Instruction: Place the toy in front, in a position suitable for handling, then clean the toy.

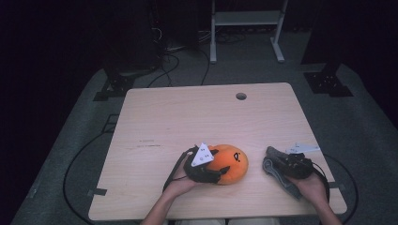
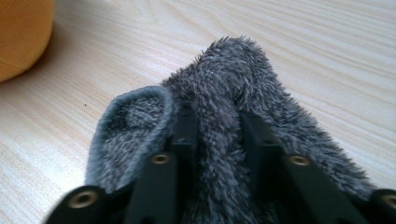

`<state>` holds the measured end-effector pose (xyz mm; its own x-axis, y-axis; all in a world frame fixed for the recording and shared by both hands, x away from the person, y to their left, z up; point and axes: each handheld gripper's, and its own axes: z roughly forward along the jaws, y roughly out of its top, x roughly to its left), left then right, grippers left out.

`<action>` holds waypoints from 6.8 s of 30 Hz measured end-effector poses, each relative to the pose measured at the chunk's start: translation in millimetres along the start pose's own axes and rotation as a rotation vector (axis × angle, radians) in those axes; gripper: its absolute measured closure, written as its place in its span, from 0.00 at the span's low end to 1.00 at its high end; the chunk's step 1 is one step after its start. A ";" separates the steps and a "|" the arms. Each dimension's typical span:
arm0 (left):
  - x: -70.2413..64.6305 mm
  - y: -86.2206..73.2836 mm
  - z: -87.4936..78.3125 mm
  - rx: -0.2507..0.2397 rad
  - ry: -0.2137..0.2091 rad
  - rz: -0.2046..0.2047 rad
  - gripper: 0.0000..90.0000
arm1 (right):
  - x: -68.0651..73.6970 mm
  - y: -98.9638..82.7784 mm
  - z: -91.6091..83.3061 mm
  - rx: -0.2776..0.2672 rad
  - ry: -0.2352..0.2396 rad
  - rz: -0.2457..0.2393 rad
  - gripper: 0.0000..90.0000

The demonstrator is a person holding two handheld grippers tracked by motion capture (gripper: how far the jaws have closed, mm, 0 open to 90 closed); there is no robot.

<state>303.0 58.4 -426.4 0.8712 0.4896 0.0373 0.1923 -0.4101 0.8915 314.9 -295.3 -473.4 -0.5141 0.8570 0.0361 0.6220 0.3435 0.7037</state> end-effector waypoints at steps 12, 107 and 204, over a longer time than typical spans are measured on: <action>9.1 -12.8 -6.7 0.045 0.017 0.028 0.44 | 27.9 16.8 -28.9 -0.120 0.083 -0.070 0.89; 15.9 -16.3 3.6 0.074 -0.010 -0.034 0.28 | 81.8 36.5 -15.6 -0.241 0.298 -0.136 0.89; 2.9 -16.7 7.5 0.071 0.057 0.074 0.40 | 63.4 30.4 -22.3 -0.213 0.240 -0.154 0.89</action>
<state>305.8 60.9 -444.6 0.8574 0.4982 0.1291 0.1616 -0.4989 0.8514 288.0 -239.1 -433.9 -0.7317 0.6785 0.0660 0.4024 0.3517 0.8452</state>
